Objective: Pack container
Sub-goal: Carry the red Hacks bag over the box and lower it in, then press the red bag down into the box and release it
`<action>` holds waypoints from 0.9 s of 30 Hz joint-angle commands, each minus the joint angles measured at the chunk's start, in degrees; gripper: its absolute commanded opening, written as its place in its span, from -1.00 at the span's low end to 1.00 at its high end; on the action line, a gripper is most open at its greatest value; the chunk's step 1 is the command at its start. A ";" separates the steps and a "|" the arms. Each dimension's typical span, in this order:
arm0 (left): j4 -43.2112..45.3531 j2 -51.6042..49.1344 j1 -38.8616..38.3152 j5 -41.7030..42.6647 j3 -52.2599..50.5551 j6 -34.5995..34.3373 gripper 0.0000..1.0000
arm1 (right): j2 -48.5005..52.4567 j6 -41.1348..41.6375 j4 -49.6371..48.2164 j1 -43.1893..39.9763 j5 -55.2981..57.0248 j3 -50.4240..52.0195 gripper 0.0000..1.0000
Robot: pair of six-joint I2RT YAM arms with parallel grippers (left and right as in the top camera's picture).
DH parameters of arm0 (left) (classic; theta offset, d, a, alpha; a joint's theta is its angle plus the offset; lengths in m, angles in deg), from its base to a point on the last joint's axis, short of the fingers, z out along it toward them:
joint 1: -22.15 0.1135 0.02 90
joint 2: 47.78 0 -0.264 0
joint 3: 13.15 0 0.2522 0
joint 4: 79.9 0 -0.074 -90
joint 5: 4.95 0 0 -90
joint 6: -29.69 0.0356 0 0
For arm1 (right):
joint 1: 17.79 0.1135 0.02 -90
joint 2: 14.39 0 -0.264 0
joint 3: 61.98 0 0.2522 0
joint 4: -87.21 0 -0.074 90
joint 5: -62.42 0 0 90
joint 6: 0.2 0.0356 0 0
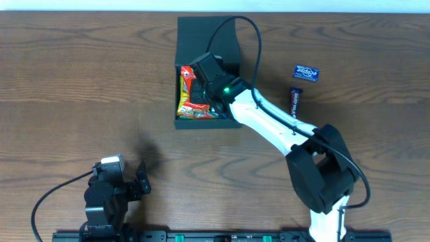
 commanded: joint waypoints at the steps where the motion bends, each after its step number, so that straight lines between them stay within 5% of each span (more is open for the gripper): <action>1: -0.35 0.35 0.28 -0.42 -0.37 -0.66 0.91 | 4.55 2.36 0.76 1.70 -2.97 0.76 -0.97; 2: -0.35 0.35 0.28 -0.42 -0.37 -0.66 0.90 | 4.52 2.34 0.76 1.90 -3.34 0.76 -0.97; 6: -0.35 0.35 0.28 -0.42 -0.37 -0.66 0.91 | 4.28 -0.31 1.14 1.99 -5.05 -0.24 0.01; 11: -0.35 0.35 0.28 -0.42 -0.37 -0.63 0.90 | -0.48 -6.95 1.68 1.07 -6.14 -1.66 0.87; 13: -0.35 0.35 0.28 -0.42 -0.37 -0.66 0.91 | -3.58 -8.35 1.38 0.35 -5.95 -1.70 0.99; 18: -0.35 0.35 0.28 -0.42 -0.37 -0.66 0.90 | -11.72 -12.59 0.81 -1.31 -5.64 -1.70 0.95; 19: -0.35 0.35 0.28 -0.42 -0.37 -0.66 0.91 | -12.74 -13.86 0.87 -1.49 -5.49 -1.70 0.73; 22: -0.35 0.35 0.28 -0.42 -0.37 -0.66 0.90 | -13.57 -17.64 2.38 -1.84 -4.28 -1.68 -0.54; 24: -0.35 0.35 0.28 -0.42 -0.37 -0.66 0.90 | -12.22 -17.64 5.01 -1.99 -1.60 -1.64 -0.79; 27: -0.35 0.35 0.28 -0.42 -0.37 -0.66 0.90 | -8.72 -17.59 7.91 -1.99 -0.39 -1.64 -0.92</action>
